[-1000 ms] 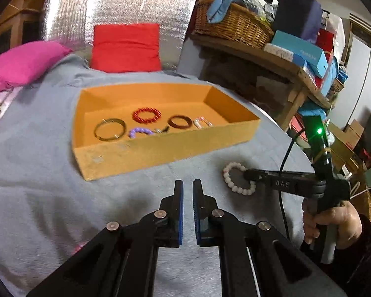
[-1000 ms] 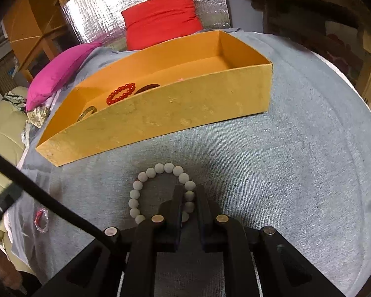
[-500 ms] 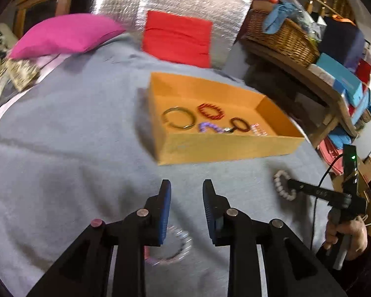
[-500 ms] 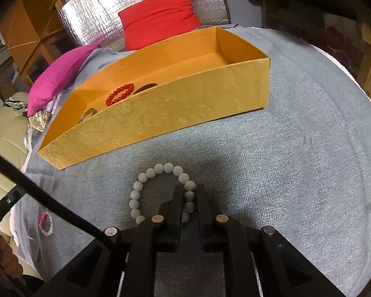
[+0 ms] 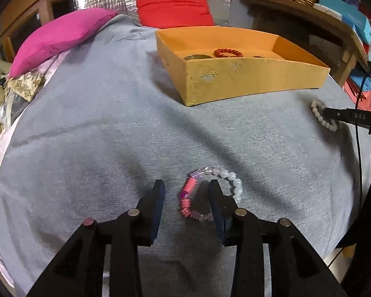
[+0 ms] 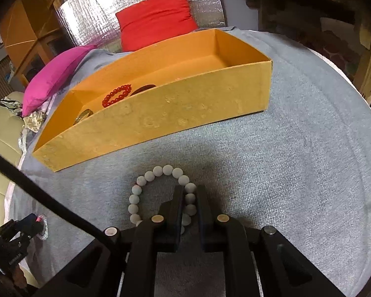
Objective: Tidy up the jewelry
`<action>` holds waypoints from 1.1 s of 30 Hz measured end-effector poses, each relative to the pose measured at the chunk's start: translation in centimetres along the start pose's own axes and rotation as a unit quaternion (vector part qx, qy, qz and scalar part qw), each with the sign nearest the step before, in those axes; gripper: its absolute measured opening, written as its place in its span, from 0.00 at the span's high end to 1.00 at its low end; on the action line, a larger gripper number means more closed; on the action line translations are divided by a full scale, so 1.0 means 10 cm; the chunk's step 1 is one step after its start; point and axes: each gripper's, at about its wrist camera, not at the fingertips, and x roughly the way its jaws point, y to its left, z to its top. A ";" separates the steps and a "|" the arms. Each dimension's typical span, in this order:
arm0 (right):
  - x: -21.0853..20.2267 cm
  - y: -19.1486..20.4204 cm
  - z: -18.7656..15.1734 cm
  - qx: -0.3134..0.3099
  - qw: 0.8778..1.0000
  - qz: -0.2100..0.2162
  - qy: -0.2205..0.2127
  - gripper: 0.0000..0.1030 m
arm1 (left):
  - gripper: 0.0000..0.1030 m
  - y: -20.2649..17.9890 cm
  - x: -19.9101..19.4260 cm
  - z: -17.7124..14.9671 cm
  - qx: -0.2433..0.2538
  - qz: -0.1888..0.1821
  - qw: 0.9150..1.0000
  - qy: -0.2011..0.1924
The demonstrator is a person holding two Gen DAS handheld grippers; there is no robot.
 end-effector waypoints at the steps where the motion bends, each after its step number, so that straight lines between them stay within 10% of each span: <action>1: 0.00 0.02 0.00 -0.002 1.000 -0.002 -0.001 0.87 | 0.64 -0.01 0.01 0.00 0.004 0.005 1.000 0.001; 7: 0.02 0.02 0.01 0.001 1.000 0.002 -0.001 0.87 | 0.92 -0.14 0.00 -0.01 0.031 0.000 1.000 -0.001; 26: -0.01 -0.03 0.00 0.003 1.000 0.011 0.001 0.87 | 0.93 -0.39 -0.51 0.35 0.003 -0.106 0.987 -0.120; 33: -0.02 -0.04 -0.03 -0.002 1.000 0.016 0.000 0.87 | 0.93 -0.74 -0.34 0.49 0.012 -0.140 0.985 -0.104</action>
